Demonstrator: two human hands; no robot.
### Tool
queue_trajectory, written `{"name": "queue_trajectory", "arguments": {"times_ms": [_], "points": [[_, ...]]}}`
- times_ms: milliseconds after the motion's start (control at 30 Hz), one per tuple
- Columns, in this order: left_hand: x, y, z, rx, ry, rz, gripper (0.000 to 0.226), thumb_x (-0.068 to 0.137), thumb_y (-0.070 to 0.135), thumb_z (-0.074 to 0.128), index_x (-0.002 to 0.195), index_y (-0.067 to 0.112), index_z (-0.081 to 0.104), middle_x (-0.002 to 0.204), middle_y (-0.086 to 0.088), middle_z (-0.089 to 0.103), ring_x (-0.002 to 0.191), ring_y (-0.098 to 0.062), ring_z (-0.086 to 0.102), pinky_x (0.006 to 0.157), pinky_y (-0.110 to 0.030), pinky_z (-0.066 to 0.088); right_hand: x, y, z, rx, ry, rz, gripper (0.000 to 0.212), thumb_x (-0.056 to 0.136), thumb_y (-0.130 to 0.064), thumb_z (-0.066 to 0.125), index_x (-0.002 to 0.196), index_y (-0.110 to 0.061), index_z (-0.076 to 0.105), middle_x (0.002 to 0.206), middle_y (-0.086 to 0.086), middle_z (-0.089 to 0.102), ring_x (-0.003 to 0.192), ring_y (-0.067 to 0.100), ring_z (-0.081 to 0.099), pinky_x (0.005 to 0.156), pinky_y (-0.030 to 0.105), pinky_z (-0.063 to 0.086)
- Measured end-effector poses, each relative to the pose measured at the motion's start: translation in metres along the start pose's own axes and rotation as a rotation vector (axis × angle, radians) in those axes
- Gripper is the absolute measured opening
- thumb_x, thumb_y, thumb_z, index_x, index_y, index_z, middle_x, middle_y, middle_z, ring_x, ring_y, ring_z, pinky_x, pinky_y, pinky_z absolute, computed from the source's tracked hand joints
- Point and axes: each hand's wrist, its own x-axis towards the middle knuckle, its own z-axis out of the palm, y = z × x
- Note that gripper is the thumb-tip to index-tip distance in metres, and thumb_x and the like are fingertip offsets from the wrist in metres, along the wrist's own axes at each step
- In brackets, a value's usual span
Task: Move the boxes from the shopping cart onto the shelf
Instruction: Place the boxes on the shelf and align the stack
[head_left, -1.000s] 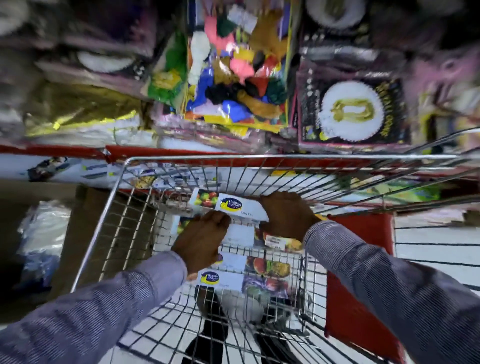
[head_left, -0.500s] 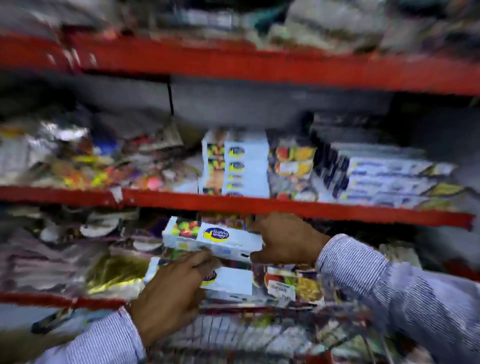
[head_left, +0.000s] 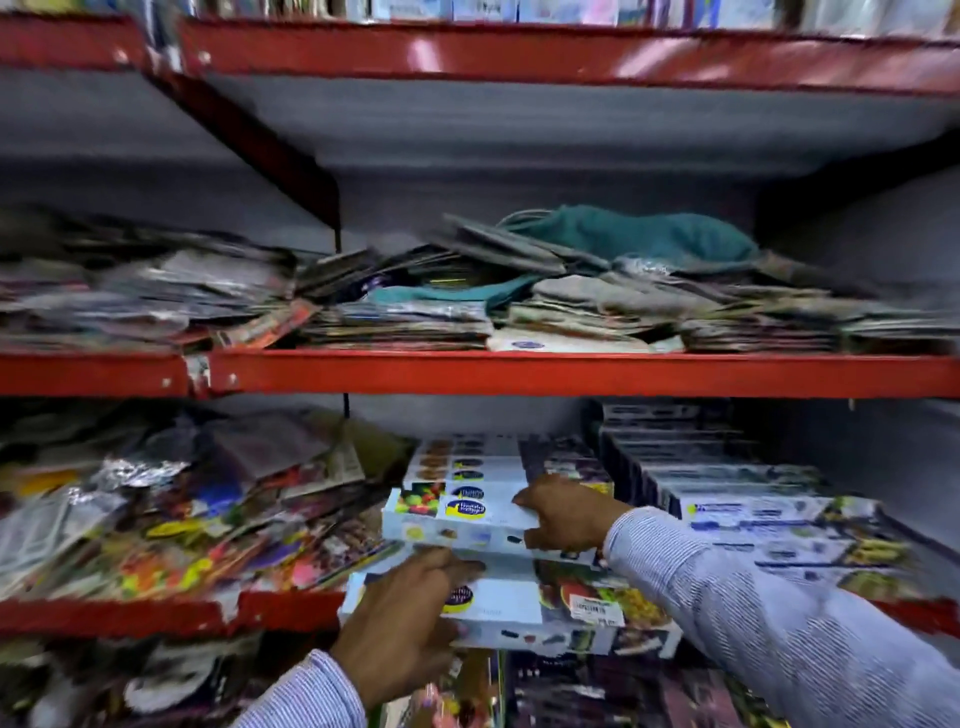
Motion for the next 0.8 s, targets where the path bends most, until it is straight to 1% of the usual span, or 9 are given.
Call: {"name": "queue_trajectory", "arguments": {"times_ms": [67,133,300,433,533,567,667,767,800], "points": [[0.005,-0.001,0.004,-0.016,-0.014,-0.01,0.064,0.08,0.036,0.07,0.138,0.036,0.042,0.143,0.013,0.041,0.134,-0.01,0.037,0.108,-0.024,0.033,0.016,0.005,0.011,-0.009,-0.002,0.011,0.055,0.088,-0.035,0.06,0.135,-0.009,0.046,0.132,0.021,0.05,0.123,0.037,0.047,0.101,0.042,0.043],[0.008,-0.002,0.008,-0.04,-0.043,-0.03,0.061,0.085,0.035,0.068,0.139,0.037,0.04,0.147,0.013,0.035,0.138,-0.009,0.029,0.111,-0.026,0.029,0.031,0.009,0.022,-0.019,0.007,0.022,0.056,0.087,-0.036,0.059,0.134,-0.008,0.046,0.132,0.021,0.049,0.123,0.038,0.046,0.103,0.044,0.042],[0.009,-0.014,0.016,-0.074,-0.082,-0.064,0.057,0.084,0.036,0.069,0.135,0.039,0.044,0.141,0.014,0.041,0.133,-0.006,0.034,0.108,-0.03,0.033,0.058,0.021,0.042,-0.056,-0.016,0.056,0.057,0.088,-0.039,0.056,0.137,-0.013,0.044,0.133,0.02,0.046,0.124,0.038,0.044,0.104,0.046,0.04],[0.011,-0.02,0.017,-0.046,-0.082,-0.095,0.057,0.082,0.036,0.07,0.134,0.037,0.047,0.134,0.017,0.047,0.127,-0.005,0.04,0.104,-0.027,0.039,0.064,0.029,0.052,-0.048,-0.035,0.071,0.055,0.089,-0.033,0.056,0.137,-0.011,0.043,0.136,0.019,0.044,0.128,0.035,0.041,0.105,0.047,0.039],[0.015,-0.021,0.017,-0.048,-0.098,-0.094,0.058,0.081,0.034,0.069,0.135,0.036,0.046,0.133,0.016,0.048,0.126,-0.006,0.041,0.102,-0.027,0.04,0.064,0.032,0.058,-0.018,-0.006,0.091,0.055,0.087,-0.029,0.06,0.137,-0.014,0.044,0.137,0.015,0.044,0.129,0.034,0.041,0.104,0.051,0.041],[0.016,-0.021,0.018,-0.054,-0.105,-0.096,0.059,0.08,0.035,0.069,0.135,0.036,0.046,0.133,0.017,0.048,0.126,-0.006,0.041,0.102,-0.026,0.04,0.063,0.031,0.061,-0.012,0.009,0.09,0.055,0.086,-0.028,0.061,0.137,-0.014,0.045,0.138,0.015,0.045,0.13,0.033,0.041,0.105,0.051,0.041],[0.019,-0.021,0.019,-0.063,-0.106,-0.107,0.06,0.081,0.035,0.07,0.135,0.037,0.045,0.133,0.018,0.047,0.126,-0.005,0.041,0.099,-0.024,0.04,0.059,0.027,0.062,-0.018,0.056,0.081,0.048,0.087,-0.022,0.062,0.132,-0.012,0.049,0.136,0.015,0.048,0.128,0.033,0.043,0.103,0.045,0.043],[0.022,-0.018,0.021,-0.054,-0.107,-0.11,0.059,0.082,0.034,0.069,0.136,0.037,0.044,0.134,0.017,0.047,0.127,-0.006,0.041,0.101,-0.027,0.04,0.052,0.023,0.06,-0.018,0.097,0.084,0.039,0.087,-0.019,0.063,0.125,-0.012,0.055,0.127,0.017,0.056,0.119,0.036,0.052,0.096,0.043,0.05],[0.021,-0.017,0.021,-0.058,-0.104,-0.114,0.059,0.083,0.033,0.069,0.136,0.036,0.044,0.134,0.016,0.047,0.127,-0.007,0.041,0.102,-0.027,0.039,0.051,0.02,0.06,-0.011,0.119,0.08,0.034,0.087,-0.016,0.063,0.12,-0.012,0.058,0.121,0.018,0.059,0.115,0.037,0.056,0.093,0.042,0.051]]}}
